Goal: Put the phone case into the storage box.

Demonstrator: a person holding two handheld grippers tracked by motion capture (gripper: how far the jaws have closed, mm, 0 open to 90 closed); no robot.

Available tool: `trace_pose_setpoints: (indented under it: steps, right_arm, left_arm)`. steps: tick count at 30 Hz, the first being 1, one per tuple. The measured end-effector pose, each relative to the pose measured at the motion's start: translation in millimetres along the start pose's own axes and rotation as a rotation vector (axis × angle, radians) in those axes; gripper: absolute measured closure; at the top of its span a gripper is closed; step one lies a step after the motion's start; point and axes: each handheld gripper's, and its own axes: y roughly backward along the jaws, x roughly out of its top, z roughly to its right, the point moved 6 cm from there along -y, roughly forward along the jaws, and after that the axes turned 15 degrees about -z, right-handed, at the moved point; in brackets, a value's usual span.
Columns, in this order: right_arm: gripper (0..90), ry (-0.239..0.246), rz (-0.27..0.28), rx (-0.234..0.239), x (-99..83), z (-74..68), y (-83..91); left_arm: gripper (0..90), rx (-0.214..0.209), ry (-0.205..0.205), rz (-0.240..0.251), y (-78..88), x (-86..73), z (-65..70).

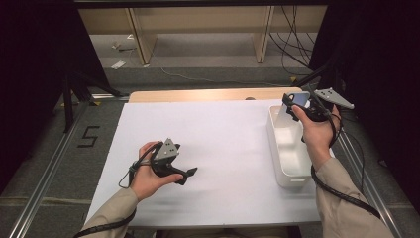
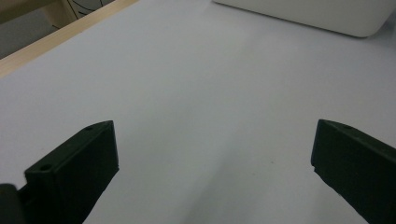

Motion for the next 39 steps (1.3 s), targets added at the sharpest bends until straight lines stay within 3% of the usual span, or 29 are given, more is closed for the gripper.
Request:
trace_pose_setpoints:
  steps: [39]
  right_arm:
    - [18.2,0.018,-0.014,-0.015,1.3,1.9,-13.6]
  left_arm:
    - [0.2,0.002,0.0,-0.002,0.0,0.0,0.0]
